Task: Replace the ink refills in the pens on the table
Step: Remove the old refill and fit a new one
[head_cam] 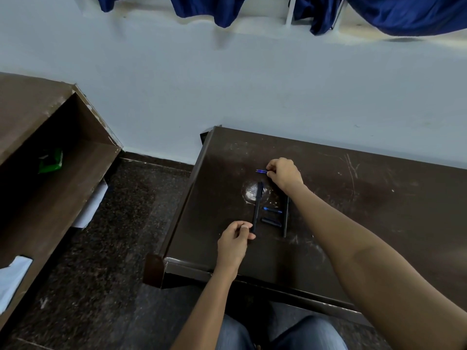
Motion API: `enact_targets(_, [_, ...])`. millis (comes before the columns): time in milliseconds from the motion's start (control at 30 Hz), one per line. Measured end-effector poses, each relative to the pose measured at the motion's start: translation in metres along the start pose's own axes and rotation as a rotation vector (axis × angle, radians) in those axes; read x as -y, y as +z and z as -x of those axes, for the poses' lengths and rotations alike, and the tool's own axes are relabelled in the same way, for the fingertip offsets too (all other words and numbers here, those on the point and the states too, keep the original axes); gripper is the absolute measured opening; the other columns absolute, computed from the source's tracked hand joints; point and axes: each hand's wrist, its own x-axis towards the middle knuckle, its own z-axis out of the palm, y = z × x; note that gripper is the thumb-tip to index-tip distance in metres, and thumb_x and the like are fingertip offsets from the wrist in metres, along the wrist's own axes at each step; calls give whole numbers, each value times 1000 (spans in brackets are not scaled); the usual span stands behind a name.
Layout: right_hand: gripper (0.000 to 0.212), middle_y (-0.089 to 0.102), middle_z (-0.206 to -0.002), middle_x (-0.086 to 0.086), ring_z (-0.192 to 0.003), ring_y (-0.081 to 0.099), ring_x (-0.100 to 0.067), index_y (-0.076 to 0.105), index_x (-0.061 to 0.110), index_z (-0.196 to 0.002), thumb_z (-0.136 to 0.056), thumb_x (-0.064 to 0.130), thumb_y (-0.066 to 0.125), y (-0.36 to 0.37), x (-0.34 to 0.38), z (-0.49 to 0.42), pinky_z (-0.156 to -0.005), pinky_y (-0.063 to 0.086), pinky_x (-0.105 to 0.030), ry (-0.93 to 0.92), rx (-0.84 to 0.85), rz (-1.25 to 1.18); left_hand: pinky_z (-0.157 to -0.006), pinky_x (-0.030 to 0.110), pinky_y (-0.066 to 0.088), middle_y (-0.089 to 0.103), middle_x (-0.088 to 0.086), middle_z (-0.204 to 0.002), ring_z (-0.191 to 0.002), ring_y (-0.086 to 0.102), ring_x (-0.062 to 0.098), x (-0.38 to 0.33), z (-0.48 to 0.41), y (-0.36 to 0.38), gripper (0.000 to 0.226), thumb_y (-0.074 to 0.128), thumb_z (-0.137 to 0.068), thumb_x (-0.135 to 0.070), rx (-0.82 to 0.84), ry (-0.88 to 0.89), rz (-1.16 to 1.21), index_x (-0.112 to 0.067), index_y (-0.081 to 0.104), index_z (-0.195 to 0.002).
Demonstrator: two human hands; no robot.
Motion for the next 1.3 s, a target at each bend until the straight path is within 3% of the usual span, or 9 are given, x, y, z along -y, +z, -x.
enact_targets(367, [21, 59, -112, -11, -103, 57, -30, 66, 11, -108, -91, 18, 55, -14, -22, 39, -85, 52, -47, 80, -222, -109, -58, 24, 37, 69, -5, -78, -62, 48, 4, -9, 8, 1, 17, 50, -96, -25, 15, -2, -33, -27, 67, -95])
enact_targets(467, [25, 56, -116, -13, -99, 60, -32, 61, 10, -113, -90, 22, 57, -20, -36, 66, -82, 54, -48, 286, -264, -135, -60, 26, 37, 69, -5, -80, -63, 47, 5, -14, 15, 3, 18, 49, -96, -23, 17, -8, -43, -26, 66, -96])
enact_targets(567, [43, 57, -114, -14, -99, 61, -35, 55, 7, -114, -84, 35, 66, -17, -58, 97, -82, 54, -49, 548, -155, -138, -68, 29, 39, 68, -5, -86, -64, 47, 6, -17, 21, 5, 21, 48, -95, -20, 21, -22, -63, -20, 66, -104])
enact_targets(667, [46, 64, -104, -13, -93, 66, -34, 58, 6, -108, -79, 39, 72, -6, -69, 121, -80, 56, -48, 654, -68, -182, -72, 34, 47, 68, -5, -88, -70, 51, 8, -18, 28, 9, 23, 46, -97, -19, 28, -5, -96, -17, 65, -110])
enact_targets(833, [41, 65, -108, -14, -96, 65, -36, 60, 5, -110, -82, 33, 70, -7, -59, 130, -83, 55, -45, 696, -36, -221, -60, 16, 43, 69, 1, -93, -74, 61, 6, -21, 51, 8, 21, 45, -100, -25, 57, 5, -97, -25, 65, -107])
enact_targets(967, [38, 63, -101, -13, -93, 65, -33, 56, 4, -104, -80, 29, 72, -19, -58, 132, -76, 54, -40, 714, 4, -296, -61, 20, 45, 68, -2, -97, -82, 60, 6, -23, 64, 4, 22, 42, -100, -30, 54, -33, -119, -33, 63, -106])
enact_targets(1100, [27, 60, -81, -11, -81, 61, -30, 53, 5, -74, -81, 26, 69, -28, -59, 134, -70, 51, -37, 693, -32, -397, -71, 27, 47, 68, -4, -97, -90, 61, 7, -27, 69, 1, 23, 40, -101, -31, 58, -34, -114, -34, 63, -107])
enact_targets(1200, [24, 61, -73, -12, -66, 57, -23, 58, 9, -67, -88, 20, 62, -34, -42, 134, -63, 48, -29, 567, -126, -706, -74, 26, 47, 68, -3, -98, -89, 60, 7, -33, 69, 0, 26, 38, -102, -30, 88, 3, -116, -31, 62, -109])
enact_targets(1300, [22, 57, -67, -7, -57, 53, -10, 56, 11, -73, -94, 8, 54, -40, -8, 146, -52, 49, -16, 360, -100, -1116, -74, 23, 46, 68, -2, -98, -88, 60, 7, -37, 67, 0, 28, 36, -102, -29, 102, 33, -121, -27, 63, -110])
